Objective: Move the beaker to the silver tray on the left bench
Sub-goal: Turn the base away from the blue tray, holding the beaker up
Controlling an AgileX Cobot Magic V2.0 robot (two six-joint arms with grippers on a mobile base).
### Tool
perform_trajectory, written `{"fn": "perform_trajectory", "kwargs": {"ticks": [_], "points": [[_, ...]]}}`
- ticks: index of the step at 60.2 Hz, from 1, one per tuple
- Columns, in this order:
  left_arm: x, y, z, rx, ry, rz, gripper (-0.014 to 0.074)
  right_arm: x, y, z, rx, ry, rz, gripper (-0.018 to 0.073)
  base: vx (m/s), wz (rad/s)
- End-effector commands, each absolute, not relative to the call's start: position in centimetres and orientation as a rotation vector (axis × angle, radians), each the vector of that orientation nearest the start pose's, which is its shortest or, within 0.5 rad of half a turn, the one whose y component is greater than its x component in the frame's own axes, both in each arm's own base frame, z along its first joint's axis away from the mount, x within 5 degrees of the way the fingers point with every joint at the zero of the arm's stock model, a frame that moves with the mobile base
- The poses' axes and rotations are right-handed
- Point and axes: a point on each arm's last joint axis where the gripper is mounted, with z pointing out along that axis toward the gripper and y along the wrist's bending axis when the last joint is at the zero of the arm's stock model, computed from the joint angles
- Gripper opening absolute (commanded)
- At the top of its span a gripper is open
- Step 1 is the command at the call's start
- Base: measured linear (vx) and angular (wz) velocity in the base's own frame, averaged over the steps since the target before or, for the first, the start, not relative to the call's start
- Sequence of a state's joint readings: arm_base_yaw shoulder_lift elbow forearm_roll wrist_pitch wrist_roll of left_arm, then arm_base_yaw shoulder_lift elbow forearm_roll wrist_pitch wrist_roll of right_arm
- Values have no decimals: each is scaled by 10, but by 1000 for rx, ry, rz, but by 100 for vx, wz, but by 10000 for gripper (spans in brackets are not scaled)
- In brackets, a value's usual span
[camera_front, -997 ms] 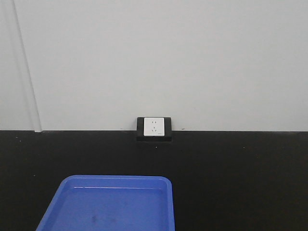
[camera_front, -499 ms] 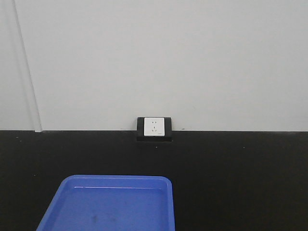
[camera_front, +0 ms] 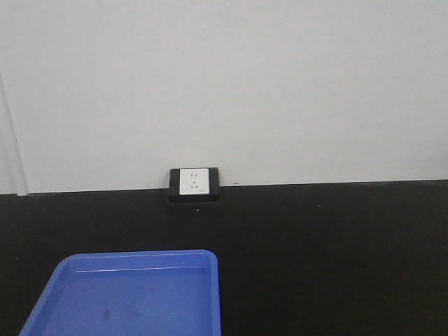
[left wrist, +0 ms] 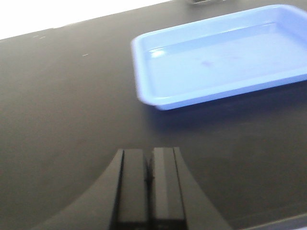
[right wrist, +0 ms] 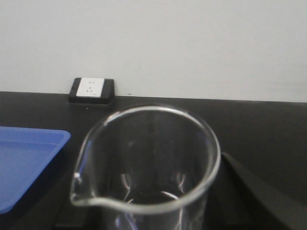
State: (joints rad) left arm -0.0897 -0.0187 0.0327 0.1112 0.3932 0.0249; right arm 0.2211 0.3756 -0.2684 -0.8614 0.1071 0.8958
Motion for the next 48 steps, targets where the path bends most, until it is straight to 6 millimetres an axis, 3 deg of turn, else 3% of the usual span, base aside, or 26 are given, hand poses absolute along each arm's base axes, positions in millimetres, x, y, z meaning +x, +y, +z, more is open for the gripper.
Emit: {"fn": "perform_trajectory", "kwargs": {"ticks": [1, 29, 48], "points": [[54, -2, 169, 178, 1810, 50, 1, 92, 15, 284, -124, 1601, 137, -11, -10, -37], [54, -2, 169, 178, 1810, 50, 1, 92, 15, 284, -124, 1601, 137, -11, -16, -46], [54, -2, 169, 178, 1810, 50, 1, 92, 15, 284, -124, 1601, 137, -11, -29, -1]]}}
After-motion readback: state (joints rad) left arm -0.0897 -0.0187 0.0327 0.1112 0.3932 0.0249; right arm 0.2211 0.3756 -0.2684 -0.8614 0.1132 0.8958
